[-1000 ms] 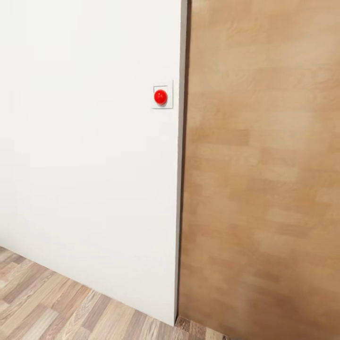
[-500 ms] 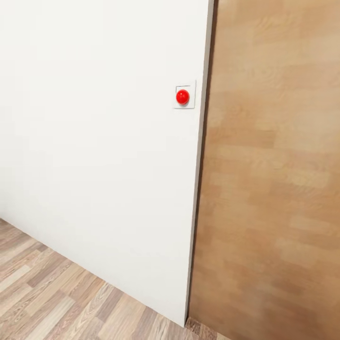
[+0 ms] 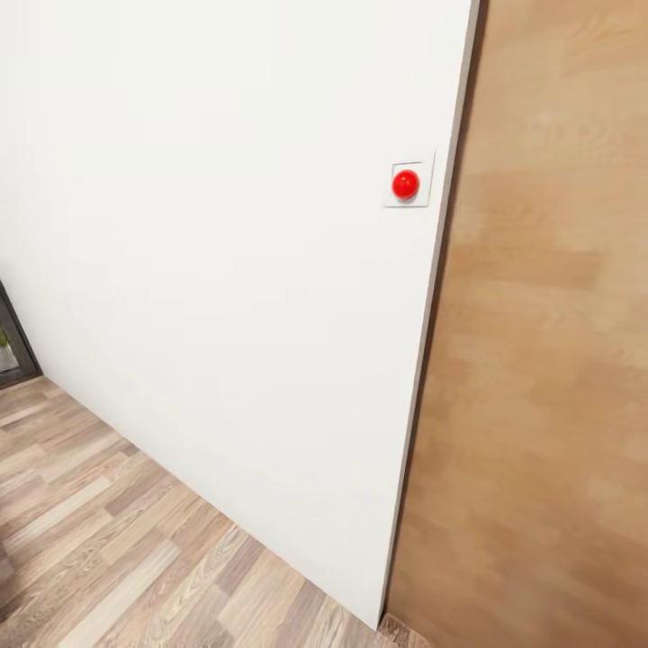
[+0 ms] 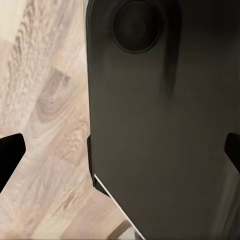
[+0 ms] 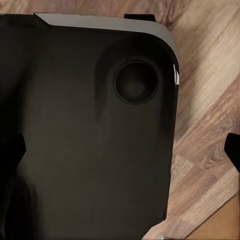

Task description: Put all the toys in the child's room - the three board games (two on the bed and one on the table), the two jigsaw puzzles on the table, and the tennis ball on the table - inside the toy box on the table in the child's room.

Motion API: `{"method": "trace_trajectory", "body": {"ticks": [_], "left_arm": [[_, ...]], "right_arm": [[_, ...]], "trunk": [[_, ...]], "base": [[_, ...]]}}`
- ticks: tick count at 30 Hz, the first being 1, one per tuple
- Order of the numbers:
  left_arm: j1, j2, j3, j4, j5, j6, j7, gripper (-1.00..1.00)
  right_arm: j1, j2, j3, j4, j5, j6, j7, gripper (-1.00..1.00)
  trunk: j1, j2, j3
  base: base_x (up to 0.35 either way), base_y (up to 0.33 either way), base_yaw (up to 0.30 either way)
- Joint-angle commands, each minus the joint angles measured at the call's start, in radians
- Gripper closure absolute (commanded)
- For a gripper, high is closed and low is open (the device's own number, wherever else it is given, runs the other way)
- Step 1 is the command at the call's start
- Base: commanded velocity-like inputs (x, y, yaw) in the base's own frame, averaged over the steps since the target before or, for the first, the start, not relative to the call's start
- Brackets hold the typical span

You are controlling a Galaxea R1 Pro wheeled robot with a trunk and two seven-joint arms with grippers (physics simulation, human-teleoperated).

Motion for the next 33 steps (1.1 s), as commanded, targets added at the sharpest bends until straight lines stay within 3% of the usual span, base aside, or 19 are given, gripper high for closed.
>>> {"method": "trace_trajectory", "body": {"ticks": [1, 33], "left_arm": [[0.0, 0.0, 0.0, 0.0, 0.001, -0.001, -0.001, -1.0], [-0.004, -0.004, 0.002, -0.011, 0.002, -0.001, 0.002, -1.0]], "right_arm": [[-0.001, 0.0, 0.0, -0.001, 0.0, 0.002, 0.0, -1.0], [-0.009, 0.001, 0.001, -0.001, 0.001, 0.002, -0.005, -1.0]], "trunk": [[0.0, 0.0, -0.001], [0.0, 0.0, -0.001]], "base": [[0.0, 0.0, 0.295], [0.0, 0.0, 0.299]]}}
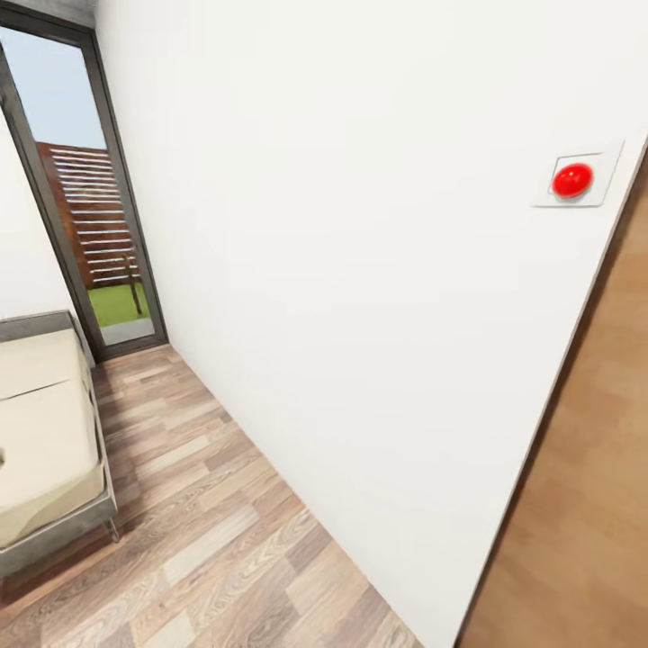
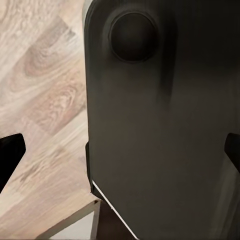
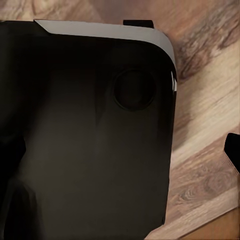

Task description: Put all the toys in the child's room - the three board games (two on the bed and one on the table), the two jigsaw puzzles on the table, and the tennis ball on the table - inside the toy box on the table in the child's room.

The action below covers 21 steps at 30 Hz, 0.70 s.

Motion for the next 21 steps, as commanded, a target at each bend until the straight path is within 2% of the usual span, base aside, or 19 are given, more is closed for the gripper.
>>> {"method": "trace_trajectory", "body": {"ticks": [1, 21], "left_arm": [[0.0, 0.0, 0.001, -0.002, 0.001, 0.0, 0.0, -1.0], [-0.005, -0.001, 0.002, -0.01, 0.001, 0.0, 0.0, -1.0]], "right_arm": [[0.0, 0.0, 0.0, -0.001, 0.0, 0.002, 0.0, -1.0], [0.0, 0.0, 0.0, -0.001, 0.001, 0.0, 0.0, -1.0]], "trunk": [[0.0, 0.0, -0.001], [0.0, 0.0, -0.001]], "base": [[0.0, 0.0, 0.3], [0.0, 0.0, 0.3]]}}
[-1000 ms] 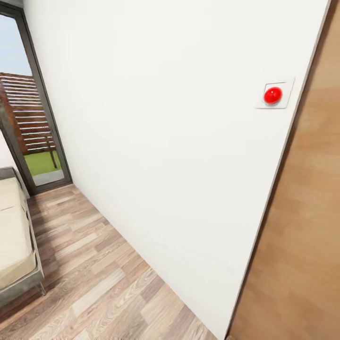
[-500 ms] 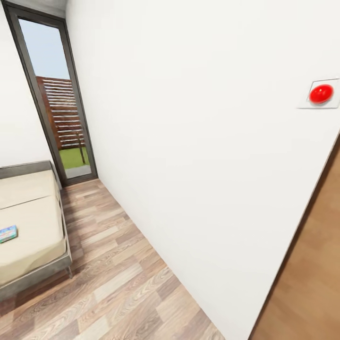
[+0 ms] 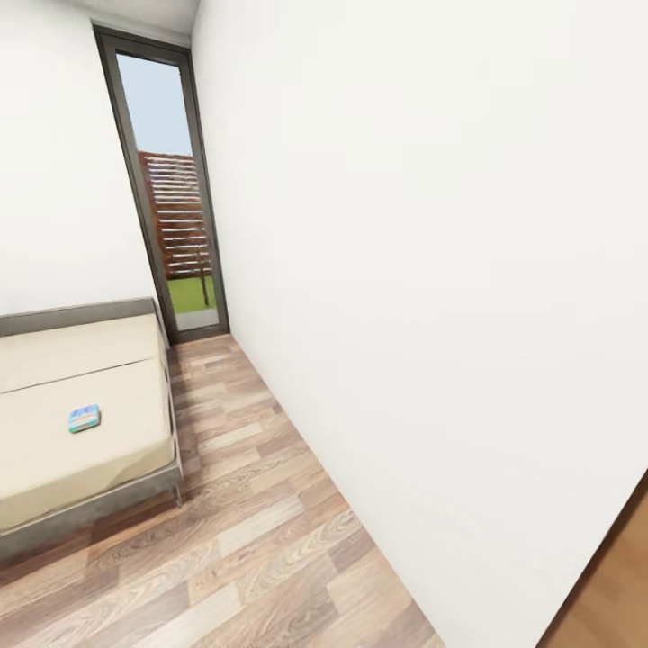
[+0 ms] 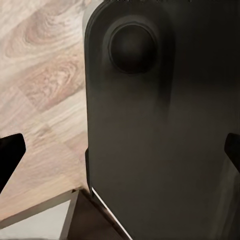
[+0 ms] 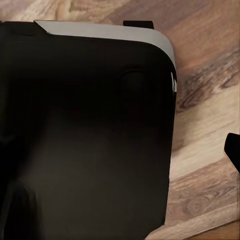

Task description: Put all the toys in the child's room - the three board games (two on the bed and one on the table), the two jigsaw puzzles on the table, and the tennis ball on the table - inside the toy box on the table in the child's room.

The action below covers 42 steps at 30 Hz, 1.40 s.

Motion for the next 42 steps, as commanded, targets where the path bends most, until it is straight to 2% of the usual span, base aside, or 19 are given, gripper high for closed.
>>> {"method": "trace_trajectory", "body": {"ticks": [1, 9, 21, 27, 29, 30, 32, 33, 35, 36, 38, 39, 41, 42], "left_arm": [[0.0, 0.0, 0.001, -0.001, 0.001, 0.0, 0.0, -1.0], [-0.014, 0.001, 0.004, -0.007, 0.007, 0.0, 0.0, -1.0], [-0.055, 0.002, 0.019, -0.015, 0.05, 0.007, -0.002, -1.0], [-0.11, 0.004, 0.023, -0.016, 0.069, 0.032, -0.006, -1.0], [-0.152, 0.006, 0.024, -0.016, 0.093, 0.063, -0.01, -1.0], [-0.152, 0.006, 0.024, -0.016, 0.093, 0.063, -0.01, -1.0], [-0.199, 0.009, 0.024, -0.017, 0.127, 0.101, -0.013, -1.0], [-0.199, 0.009, 0.024, -0.017, 0.127, 0.101, -0.013, -1.0], [-0.251, 0.012, 0.024, -0.017, 0.165, 0.136, -0.015, -1.0], [-0.251, 0.012, 0.024, -0.017, 0.165, 0.136, -0.015, -1.0], [-0.305, 0.013, 0.024, -0.017, 0.203, 0.164, -0.017, -1.0], [-0.305, 0.013, 0.024, -0.017, 0.203, 0.164, -0.017, -1.0], [-0.359, 0.012, 0.025, -0.017, 0.24, 0.183, -0.018, -1.0], [-0.359, 0.012, 0.025, -0.017, 0.24, 0.183, -0.018, -1.0]], "right_arm": [[0.0, 0.0, 0.0, -0.001, 0.0, 0.002, 0.0, -1.0], [0.0, 0.0, 0.0, -0.001, 0.0, 0.001, 0.0, -1.0], [-0.022, -0.001, -0.001, -0.027, 0.0, 0.004, -0.001, -1.0], [-0.083, 0.004, -0.001, -0.047, 0.002, 0.033, -0.001, -1.0], [-0.124, 0.007, 0.0, -0.055, 0.003, 0.078, -0.002, -1.0], [-0.124, 0.007, 0.0, -0.055, 0.003, 0.078, -0.002, -1.0], [-0.169, 0.013, 0.001, -0.061, 0.004, 0.135, -0.002, -1.0], [-0.169, 0.013, 0.001, -0.061, 0.004, 0.135, -0.002, -1.0], [-0.223, 0.022, 0.001, -0.07, 0.005, 0.193, -0.003, -1.0], [-0.223, 0.022, 0.001, -0.07, 0.005, 0.193, -0.003, -1.0], [-0.284, 0.035, 0.002, -0.078, 0.007, 0.243, -0.003, -1.0], [-0.284, 0.035, 0.002, -0.078, 0.007, 0.243, -0.003, -1.0], [-0.347, 0.048, 0.002, -0.084, 0.007, 0.278, -0.003, -1.0], [-0.347, 0.048, 0.002, -0.084, 0.007, 0.278, -0.003, -1.0]], "trunk": [[0.0, 0.0, -0.001], [0.0, 0.0, -0.001], [0.0, 0.0, -0.001], [0.0, 0.0, -0.001], [0.0, 0.0, -0.001], [0.0, 0.0, -0.001], [0.0, 0.0, -0.001], [0.0, 0.0, -0.001], [0.0, 0.0, -0.001], [0.0, 0.0, -0.001], [0.0, 0.0, -0.001], [0.0, 0.0, -0.001], [0.0, 0.0, -0.001], [0.0, 0.0, -0.001]], "base": [[0.0, 0.0, 0.3], [0.0, 0.0, 0.3], [0.0, 0.0, 0.3], [0.0, 0.0, 0.3], [0.0, 0.0, 0.3], [0.0, 0.0, 0.3], [0.0, 0.0, 0.3], [0.0, 0.0, 0.3], [0.0, 0.0, 0.3], [0.0, 0.0, 0.3], [0.0, 0.0, 0.3], [0.0, 0.0, 0.3], [0.0, 0.0, 0.3], [0.0, 0.0, 0.3]]}}
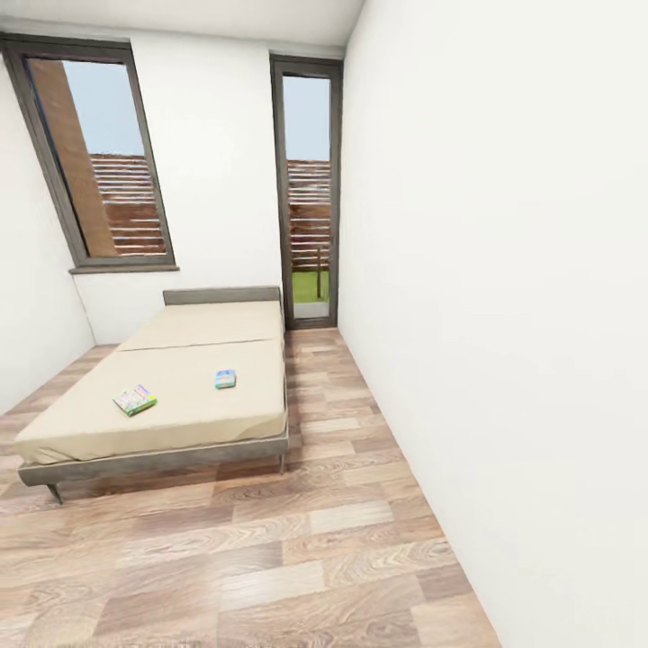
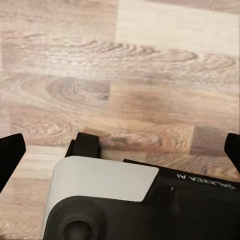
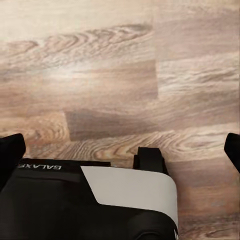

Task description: Put all the toys in the child's room - the three board games (two on the bed and one on the table), the two jigsaw puzzles on the table, and the tennis ball on the table - inside the toy box on the table in the child's room.

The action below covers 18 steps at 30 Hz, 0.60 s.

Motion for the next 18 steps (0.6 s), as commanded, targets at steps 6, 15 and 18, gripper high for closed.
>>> {"method": "trace_trajectory", "body": {"ticks": [6, 15, 18], "left_arm": [[-0.205, -0.018, 0.003, -0.017, 0.096, 0.07, -0.004, -1.0], [-0.284, -0.067, 0.002, -0.13, 0.116, 0.096, 0.004, -1.0], [-0.297, -0.088, 0.0, -0.206, 0.118, 0.114, 0.018, -1.0]], "right_arm": [[-0.22, 0.021, 0.001, -0.034, 0.001, 0.058, 0.002, -1.0], [-0.352, 0.025, 0.001, -0.057, 0.0, 0.068, 0.003, -1.0], [-0.391, 0.026, 0.001, -0.063, 0.0, 0.07, 0.004, -1.0]], "trunk": [[0.0, -0.001, -0.001], [0.0, -0.001, -0.001], [0.0, -0.001, -0.002]], "base": [[0.0, 0.0, 0.3], [0.0, 0.0, 0.3], [0.0, 0.0, 0.3]]}}
